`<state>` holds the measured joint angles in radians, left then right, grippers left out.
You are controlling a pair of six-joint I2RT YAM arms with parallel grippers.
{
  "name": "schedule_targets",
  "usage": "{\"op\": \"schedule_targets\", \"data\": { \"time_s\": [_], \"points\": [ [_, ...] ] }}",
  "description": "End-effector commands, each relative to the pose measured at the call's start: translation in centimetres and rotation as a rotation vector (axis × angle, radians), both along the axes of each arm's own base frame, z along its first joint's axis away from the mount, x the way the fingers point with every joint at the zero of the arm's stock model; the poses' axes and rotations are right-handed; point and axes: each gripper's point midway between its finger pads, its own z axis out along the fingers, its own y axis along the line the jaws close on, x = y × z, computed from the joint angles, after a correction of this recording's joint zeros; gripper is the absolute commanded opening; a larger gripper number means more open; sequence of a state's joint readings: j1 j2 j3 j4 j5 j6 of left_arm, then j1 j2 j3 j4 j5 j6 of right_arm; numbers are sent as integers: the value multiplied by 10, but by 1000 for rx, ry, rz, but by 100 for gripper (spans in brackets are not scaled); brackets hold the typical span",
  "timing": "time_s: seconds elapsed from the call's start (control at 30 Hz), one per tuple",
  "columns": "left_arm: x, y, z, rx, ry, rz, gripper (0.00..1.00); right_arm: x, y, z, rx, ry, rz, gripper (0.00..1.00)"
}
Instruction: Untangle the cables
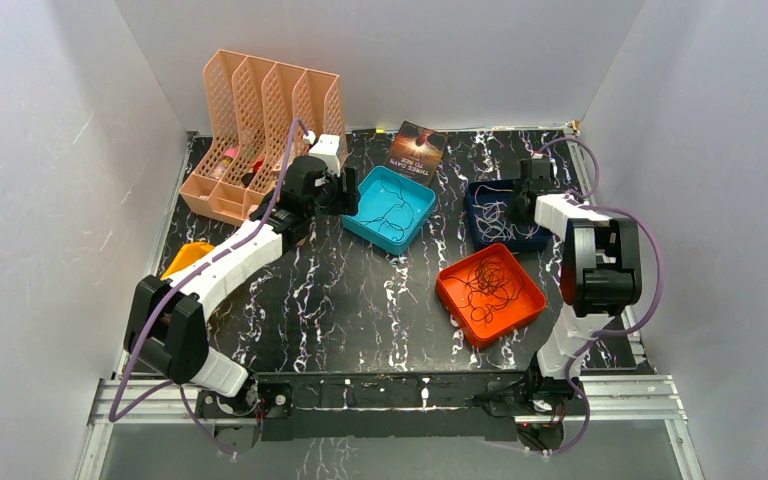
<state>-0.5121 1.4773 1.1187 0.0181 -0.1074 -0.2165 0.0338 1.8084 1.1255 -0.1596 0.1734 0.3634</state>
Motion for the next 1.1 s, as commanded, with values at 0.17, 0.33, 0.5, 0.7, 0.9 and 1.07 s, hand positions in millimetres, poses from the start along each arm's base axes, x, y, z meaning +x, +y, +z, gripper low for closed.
{"op": "schedule_targets", "data": {
  "time_s": [0.17,0.33,0.5,0.7,0.9,1.07],
  "points": [
    [1,2,13,-9,-24,-5,66,40,2,20,-4,-92,27,13],
    [0,2,13,-8,-24,-4,67,47,1,32,-19,-110,39,30],
    [1,2,13,-7,-24,-2,66,48,-2,56,-37,-166,42,42],
    [2,3,13,-3,-25,2,67,43,-9,92,-58,-242,12,53],
    [2,6,14,2,-31,14,68,33,-6,144,-28,-391,0,59],
    [2,7,16,2,-34,20,69,13,21,188,77,-518,111,68]
  ]
}}
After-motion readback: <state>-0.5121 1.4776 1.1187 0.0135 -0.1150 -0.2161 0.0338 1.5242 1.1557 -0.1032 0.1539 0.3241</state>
